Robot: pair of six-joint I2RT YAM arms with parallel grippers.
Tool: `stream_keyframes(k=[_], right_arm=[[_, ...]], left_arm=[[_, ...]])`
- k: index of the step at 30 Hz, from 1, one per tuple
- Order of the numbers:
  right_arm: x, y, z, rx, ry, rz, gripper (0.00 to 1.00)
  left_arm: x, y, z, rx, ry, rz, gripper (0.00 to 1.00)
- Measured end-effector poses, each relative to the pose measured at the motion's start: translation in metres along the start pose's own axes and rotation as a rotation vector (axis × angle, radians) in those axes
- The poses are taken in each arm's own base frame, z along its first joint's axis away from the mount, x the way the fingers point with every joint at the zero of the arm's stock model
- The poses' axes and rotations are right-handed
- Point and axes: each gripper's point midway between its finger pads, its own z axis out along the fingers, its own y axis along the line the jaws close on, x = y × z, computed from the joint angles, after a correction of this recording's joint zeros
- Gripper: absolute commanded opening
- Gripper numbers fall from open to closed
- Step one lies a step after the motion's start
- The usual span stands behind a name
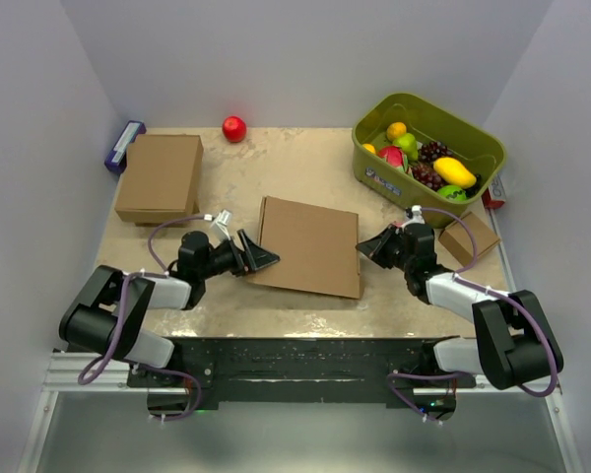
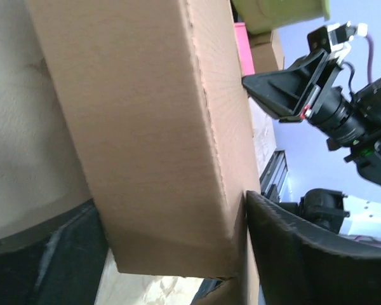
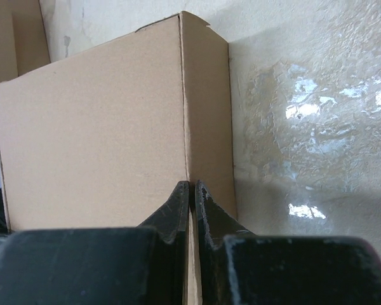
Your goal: Fold the paper box
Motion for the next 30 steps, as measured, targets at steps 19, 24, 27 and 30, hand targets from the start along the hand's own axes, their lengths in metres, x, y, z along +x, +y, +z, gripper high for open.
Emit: stream_keyframes(k=[19,24,27,30], right_arm=[[0.037,0.047,-0.029,0.043,0.008,-0.472,0.99],[0.043,0.079,-0.049,0.007,-0.081,-0.714,0.99],[0.058,0.101,-0.06,-0.03,-0.104,-0.876,0.99],[0.099,0.147,-0.08,-0.203,-0.088,-1.033,0.99]], left_arm=[[-0.005,-0.017,-0.002,0.028,0.021,-0.102,0.38],[-0.005,-0.021,-0.017,0.043,0.065,-0.14,0.38],[-0.008,-0.02,-0.025,0.032,0.067,-0.166,0.38],[0.0,-0.018,-0.031,0.012,0.083,-0.205,0.38]])
